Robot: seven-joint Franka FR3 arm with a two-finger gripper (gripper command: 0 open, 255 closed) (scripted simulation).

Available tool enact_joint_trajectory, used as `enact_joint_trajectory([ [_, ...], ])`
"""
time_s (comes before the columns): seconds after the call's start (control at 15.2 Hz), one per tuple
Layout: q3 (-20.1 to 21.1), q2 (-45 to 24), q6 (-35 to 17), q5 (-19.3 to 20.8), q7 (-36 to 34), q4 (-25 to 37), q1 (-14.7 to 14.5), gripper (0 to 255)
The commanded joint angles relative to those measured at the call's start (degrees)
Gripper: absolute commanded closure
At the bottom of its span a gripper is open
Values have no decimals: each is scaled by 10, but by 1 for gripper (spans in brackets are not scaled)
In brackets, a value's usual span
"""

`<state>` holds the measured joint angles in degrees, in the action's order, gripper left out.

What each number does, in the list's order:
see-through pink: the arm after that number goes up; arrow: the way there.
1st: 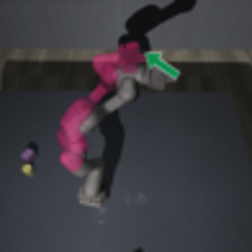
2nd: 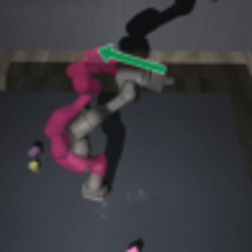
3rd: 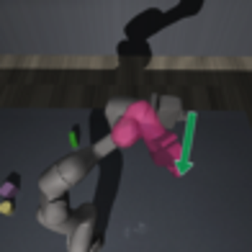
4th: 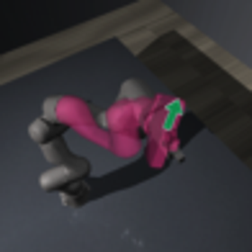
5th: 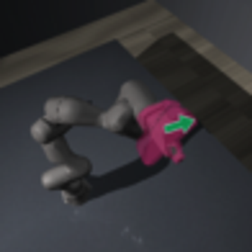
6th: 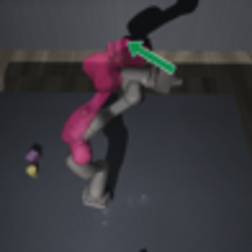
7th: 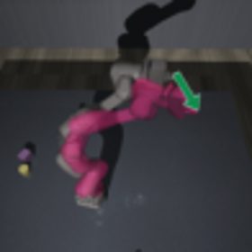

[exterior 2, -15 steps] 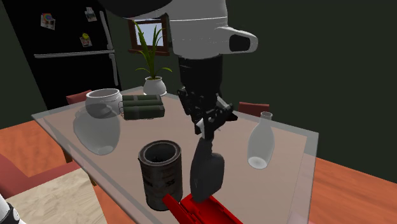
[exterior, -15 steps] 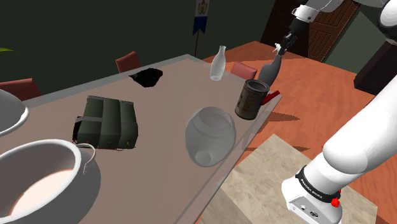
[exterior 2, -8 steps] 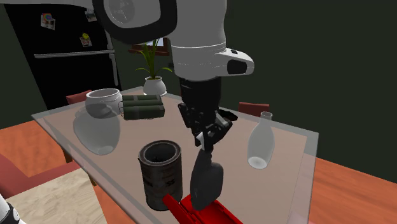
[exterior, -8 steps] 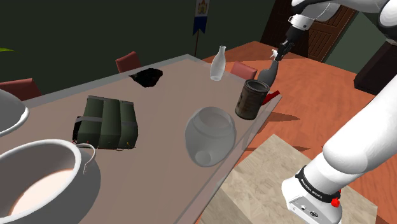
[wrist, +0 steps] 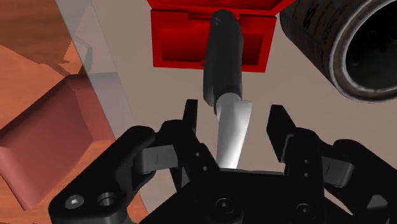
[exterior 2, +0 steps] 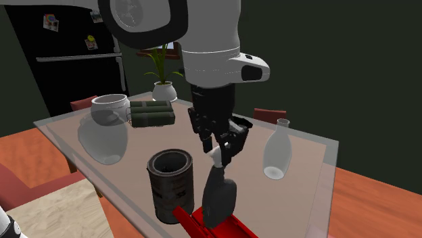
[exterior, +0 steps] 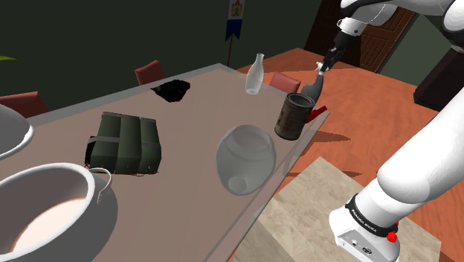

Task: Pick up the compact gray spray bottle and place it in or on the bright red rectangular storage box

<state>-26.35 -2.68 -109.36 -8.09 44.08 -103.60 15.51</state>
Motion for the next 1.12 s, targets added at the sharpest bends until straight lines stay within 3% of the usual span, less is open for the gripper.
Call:
enact_joint_trajectory([
  [0.0, 0, 0, 0, 0, 0, 0, 0, 0],
  [0.26, 0, 0, 0, 0, 0, 0, 0, 0],
  [0.53, -3, 7, 71, 5, -4, 65, 3, 0],
  [1.06, -3, 7, 71, 5, -4, 65, 3, 0],
])
